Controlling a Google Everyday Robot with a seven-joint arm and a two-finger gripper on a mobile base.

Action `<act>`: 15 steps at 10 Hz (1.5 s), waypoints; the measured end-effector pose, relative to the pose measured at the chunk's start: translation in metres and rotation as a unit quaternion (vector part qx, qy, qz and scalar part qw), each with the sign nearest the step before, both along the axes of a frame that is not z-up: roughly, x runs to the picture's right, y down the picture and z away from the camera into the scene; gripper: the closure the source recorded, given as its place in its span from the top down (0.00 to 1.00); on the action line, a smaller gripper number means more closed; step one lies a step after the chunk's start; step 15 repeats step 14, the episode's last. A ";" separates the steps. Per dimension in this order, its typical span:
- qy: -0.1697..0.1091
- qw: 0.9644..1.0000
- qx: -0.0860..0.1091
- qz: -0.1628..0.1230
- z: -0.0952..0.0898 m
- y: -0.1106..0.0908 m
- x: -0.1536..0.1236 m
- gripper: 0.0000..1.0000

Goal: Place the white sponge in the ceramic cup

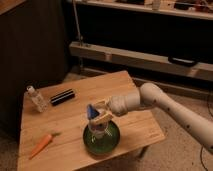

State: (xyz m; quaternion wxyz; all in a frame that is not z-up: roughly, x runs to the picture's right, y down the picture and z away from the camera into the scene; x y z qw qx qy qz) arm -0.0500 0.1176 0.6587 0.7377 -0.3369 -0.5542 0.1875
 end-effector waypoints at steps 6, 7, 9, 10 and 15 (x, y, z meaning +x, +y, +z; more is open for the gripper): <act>0.009 1.000 -0.009 -0.017 0.015 0.022 0.005 0.57; 0.011 1.000 -0.010 -0.017 0.016 0.023 0.006 0.68; 0.017 1.000 -0.011 -0.015 0.021 0.025 0.008 0.79; 0.021 1.000 -0.010 -0.013 0.022 0.025 0.008 0.79; 0.026 1.000 -0.009 -0.008 0.023 0.024 0.009 0.79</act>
